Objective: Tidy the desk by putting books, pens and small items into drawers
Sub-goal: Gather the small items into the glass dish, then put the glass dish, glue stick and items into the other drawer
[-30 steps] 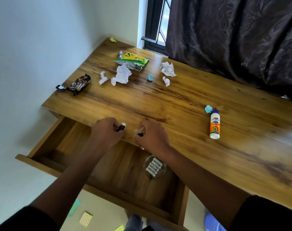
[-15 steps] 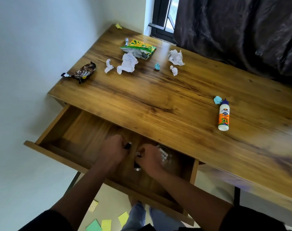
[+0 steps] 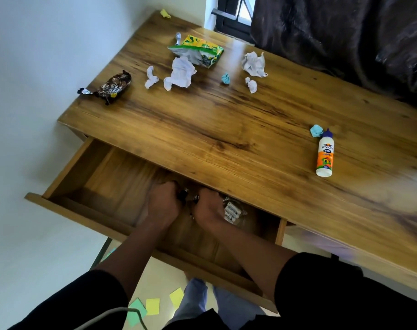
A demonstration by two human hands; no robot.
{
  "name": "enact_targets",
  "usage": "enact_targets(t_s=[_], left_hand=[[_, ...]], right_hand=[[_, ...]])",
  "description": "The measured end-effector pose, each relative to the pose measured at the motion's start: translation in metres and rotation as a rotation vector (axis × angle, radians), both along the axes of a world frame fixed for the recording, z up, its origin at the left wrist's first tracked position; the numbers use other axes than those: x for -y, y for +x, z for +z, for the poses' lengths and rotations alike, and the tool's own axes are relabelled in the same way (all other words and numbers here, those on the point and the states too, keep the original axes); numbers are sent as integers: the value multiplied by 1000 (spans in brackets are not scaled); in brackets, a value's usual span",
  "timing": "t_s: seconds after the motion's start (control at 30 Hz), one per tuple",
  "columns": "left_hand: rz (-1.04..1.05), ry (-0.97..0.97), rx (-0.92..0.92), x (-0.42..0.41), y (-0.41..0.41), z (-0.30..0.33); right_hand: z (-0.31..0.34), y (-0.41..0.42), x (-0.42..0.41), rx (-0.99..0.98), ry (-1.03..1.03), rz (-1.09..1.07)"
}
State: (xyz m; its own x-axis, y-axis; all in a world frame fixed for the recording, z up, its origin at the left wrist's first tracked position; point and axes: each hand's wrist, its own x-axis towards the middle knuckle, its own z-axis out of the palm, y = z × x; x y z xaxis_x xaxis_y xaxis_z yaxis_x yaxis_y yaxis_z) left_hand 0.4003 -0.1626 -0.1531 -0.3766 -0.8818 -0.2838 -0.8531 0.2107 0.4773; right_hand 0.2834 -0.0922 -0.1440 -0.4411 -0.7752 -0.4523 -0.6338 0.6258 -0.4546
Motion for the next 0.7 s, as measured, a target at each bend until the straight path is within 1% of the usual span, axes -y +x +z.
enact_targets(t_s=[0.17, 0.3, 0.43, 0.53, 0.7], left_hand=[[18, -41, -36, 0, -3, -9], [21, -54, -10, -1, -5, -13], [10, -26, 28, 2, -3, -14], [-52, -43, 98, 6, -2, -1], [-191, -139, 171, 5, -12, 46]], right_hand=[[-2, -2, 7, -8, 9, -49], [0, -5, 9, 3, 25, -30], [3, -8, 2, -64, -12, 85], [-1, -12, -8, -102, -57, 133], [25, -11, -23, -76, -26, 213]])
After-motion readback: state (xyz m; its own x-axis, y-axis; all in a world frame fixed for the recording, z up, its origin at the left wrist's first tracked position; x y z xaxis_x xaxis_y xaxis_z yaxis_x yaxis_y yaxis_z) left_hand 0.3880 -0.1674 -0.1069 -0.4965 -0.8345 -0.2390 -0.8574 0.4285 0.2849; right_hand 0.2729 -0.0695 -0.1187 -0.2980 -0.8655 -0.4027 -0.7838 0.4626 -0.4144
